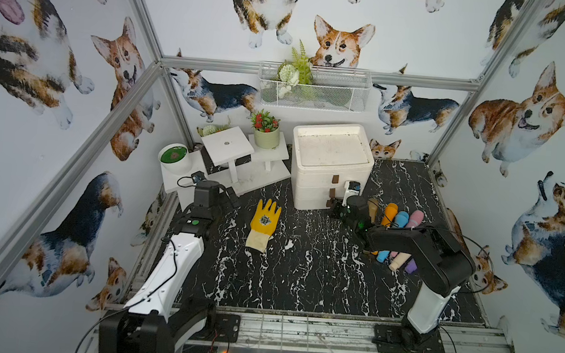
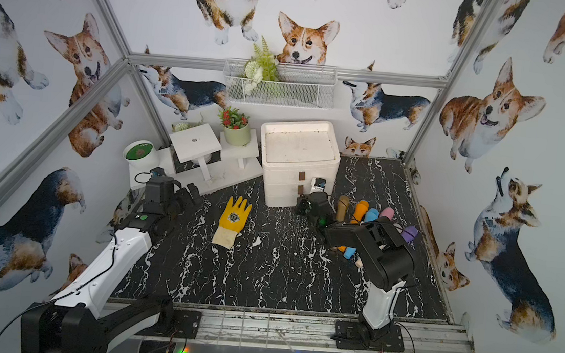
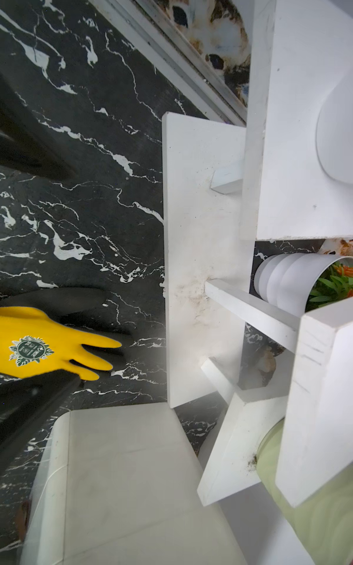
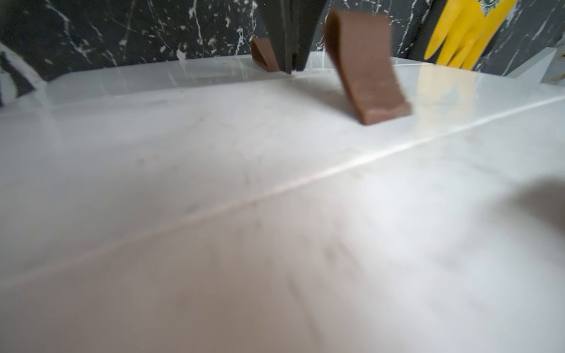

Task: Take the microphone out of the drawer
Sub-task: Adjust the storage box at the center of the board, then reset both arms

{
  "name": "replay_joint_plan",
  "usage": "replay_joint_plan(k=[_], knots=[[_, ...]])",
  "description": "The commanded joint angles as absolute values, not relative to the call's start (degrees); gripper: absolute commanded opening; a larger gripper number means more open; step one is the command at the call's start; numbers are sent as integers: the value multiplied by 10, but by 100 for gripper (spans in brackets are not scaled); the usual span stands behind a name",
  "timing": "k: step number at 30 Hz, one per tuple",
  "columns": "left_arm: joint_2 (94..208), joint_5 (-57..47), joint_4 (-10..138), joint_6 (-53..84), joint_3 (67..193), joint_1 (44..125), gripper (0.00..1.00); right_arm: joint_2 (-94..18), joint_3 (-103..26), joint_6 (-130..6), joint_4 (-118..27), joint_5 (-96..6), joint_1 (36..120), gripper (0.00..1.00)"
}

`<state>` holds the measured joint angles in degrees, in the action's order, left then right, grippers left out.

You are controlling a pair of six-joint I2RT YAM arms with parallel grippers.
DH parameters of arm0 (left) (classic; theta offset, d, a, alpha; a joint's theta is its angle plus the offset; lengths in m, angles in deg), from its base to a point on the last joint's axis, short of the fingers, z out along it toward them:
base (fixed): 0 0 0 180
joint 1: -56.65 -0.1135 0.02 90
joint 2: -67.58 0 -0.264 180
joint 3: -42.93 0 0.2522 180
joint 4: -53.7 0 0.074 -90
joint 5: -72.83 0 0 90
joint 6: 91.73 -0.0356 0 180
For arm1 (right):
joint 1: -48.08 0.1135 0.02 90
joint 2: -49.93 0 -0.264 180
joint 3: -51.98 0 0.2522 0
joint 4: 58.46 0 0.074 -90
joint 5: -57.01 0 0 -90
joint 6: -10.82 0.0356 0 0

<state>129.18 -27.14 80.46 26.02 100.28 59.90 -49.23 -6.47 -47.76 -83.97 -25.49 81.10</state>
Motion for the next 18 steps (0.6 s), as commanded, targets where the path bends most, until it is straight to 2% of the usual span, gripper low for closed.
replay_joint_plan(k=[1,5,7,13,18], knots=[[1302,-278,762,225,984,591,100,-408,-47,-512,-786,-223,812,3],[1315,-294,695,179,947,589,100,-308,-47,-588,-646,-165,810,27],[1327,-301,664,147,933,589,100,-267,-53,-623,-575,-141,800,35],[1400,-308,562,48,904,589,100,-149,-14,-677,-478,-113,715,48],[1450,-298,360,17,833,589,100,-87,49,-673,-477,-134,605,54]])
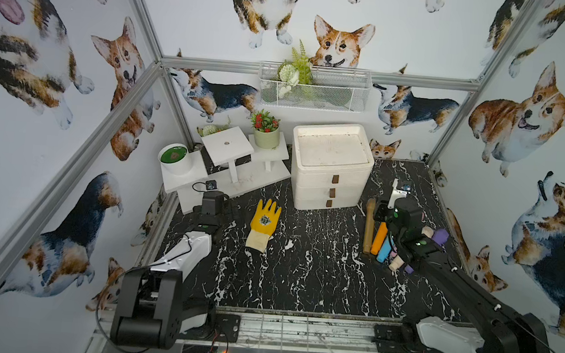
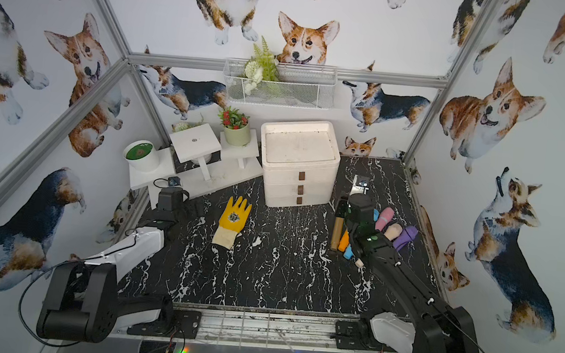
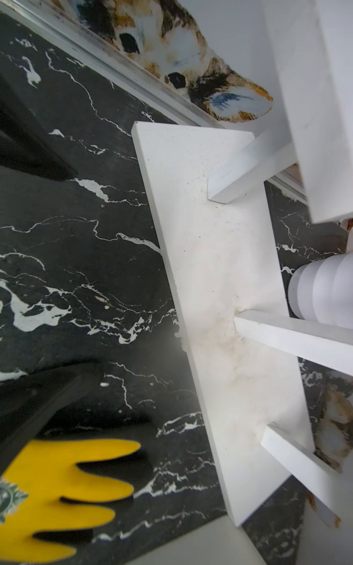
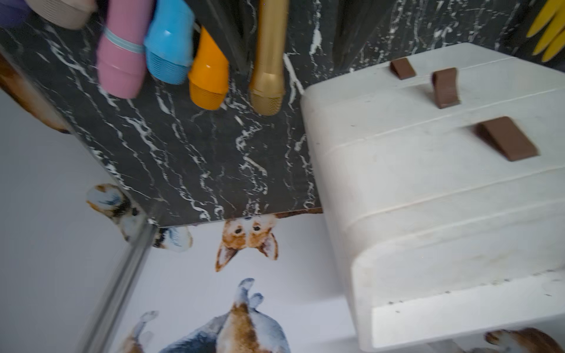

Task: Take the microphone out of the drawer
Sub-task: Reset both arms

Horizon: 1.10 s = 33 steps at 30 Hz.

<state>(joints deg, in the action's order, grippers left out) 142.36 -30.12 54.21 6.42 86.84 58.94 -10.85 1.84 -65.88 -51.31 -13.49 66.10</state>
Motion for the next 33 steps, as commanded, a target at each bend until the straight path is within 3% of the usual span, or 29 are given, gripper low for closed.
replay_joint_plan(k=[1,5,9,14,16,19,21,22,24,33], knots=[[1459,-295,334,13,824,589,100,-87,60,-673,-482,-136,592,54],[1505,-305,281,19,822,590,100,-110,130,-684,-578,-111,553,55],[1579,-299,124,-12,779,609,100,-187,208,-743,-795,-131,544,58],[1572,-298,139,-6,780,610,100,-272,156,-785,-806,-213,540,59],[1572,-300,142,-6,782,611,100,-310,169,-792,-876,-224,539,59],[1573,-302,143,-9,784,611,100,-300,185,-776,-882,-259,518,60],[1575,-308,138,-16,784,615,100,-346,219,-777,-995,-272,512,70],[1573,-308,141,-14,782,618,100,-343,215,-777,-977,-278,511,75],[1574,-309,139,-15,782,618,100,-324,192,-766,-903,-297,498,100],[1575,-308,145,-17,786,620,100,-330,185,-754,-895,-299,486,100]])
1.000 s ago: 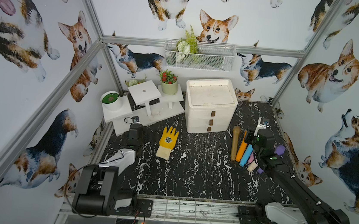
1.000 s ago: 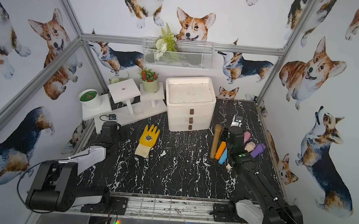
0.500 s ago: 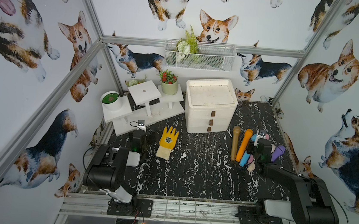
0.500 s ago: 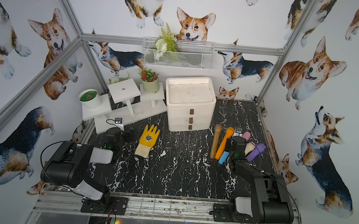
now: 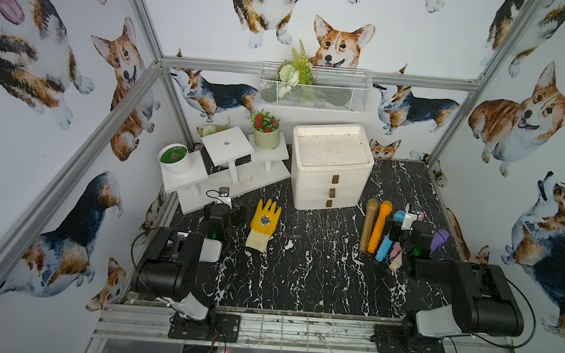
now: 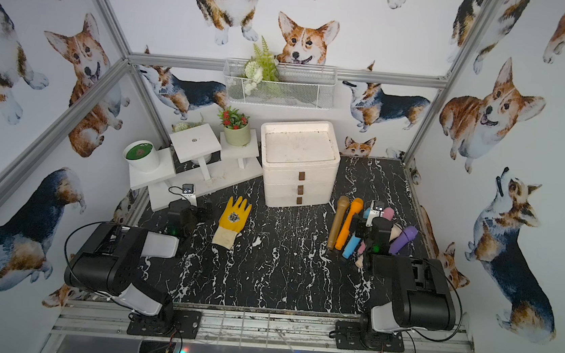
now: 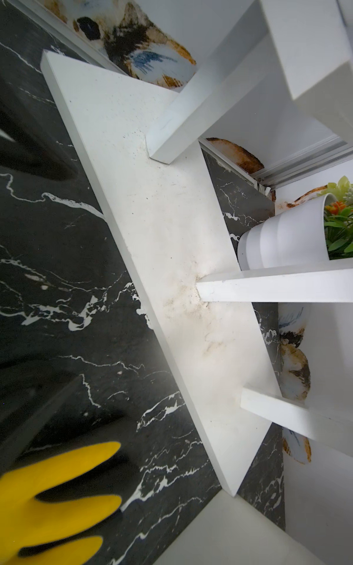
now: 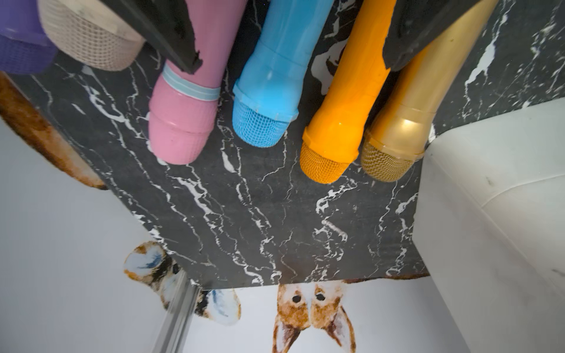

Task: Take the microphone out of the drawer
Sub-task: Reset both arms

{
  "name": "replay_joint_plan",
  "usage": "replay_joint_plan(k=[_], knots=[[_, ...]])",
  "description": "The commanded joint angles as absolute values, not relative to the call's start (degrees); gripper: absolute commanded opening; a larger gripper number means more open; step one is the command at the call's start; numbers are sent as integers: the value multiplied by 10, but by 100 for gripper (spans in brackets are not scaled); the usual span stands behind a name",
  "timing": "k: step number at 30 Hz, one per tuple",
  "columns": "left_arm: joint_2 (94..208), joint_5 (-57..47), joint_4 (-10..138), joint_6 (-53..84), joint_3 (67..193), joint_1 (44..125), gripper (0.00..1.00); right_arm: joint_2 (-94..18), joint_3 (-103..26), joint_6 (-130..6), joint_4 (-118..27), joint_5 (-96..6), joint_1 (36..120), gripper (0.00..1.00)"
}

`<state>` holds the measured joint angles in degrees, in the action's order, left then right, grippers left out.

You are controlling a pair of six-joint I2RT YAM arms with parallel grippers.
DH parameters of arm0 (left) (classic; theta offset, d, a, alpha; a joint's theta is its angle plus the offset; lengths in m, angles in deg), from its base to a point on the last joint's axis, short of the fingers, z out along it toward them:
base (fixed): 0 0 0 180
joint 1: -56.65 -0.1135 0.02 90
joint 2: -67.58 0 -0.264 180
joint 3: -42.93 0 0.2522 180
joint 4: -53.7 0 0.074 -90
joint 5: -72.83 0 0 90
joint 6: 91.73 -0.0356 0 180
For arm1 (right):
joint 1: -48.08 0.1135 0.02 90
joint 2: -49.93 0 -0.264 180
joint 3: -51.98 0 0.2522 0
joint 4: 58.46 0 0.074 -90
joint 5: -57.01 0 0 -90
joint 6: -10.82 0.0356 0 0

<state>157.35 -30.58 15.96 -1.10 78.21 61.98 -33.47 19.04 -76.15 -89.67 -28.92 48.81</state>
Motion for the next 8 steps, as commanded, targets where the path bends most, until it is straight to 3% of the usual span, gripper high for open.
replay_joint_plan(k=[1,8], knots=[[1577,-307,149,-18,790,620,100,-335,187,-755,-906,-298,487,100],[1574,-294,144,-18,785,617,100,-334,186,-754,-906,-298,486,100]])
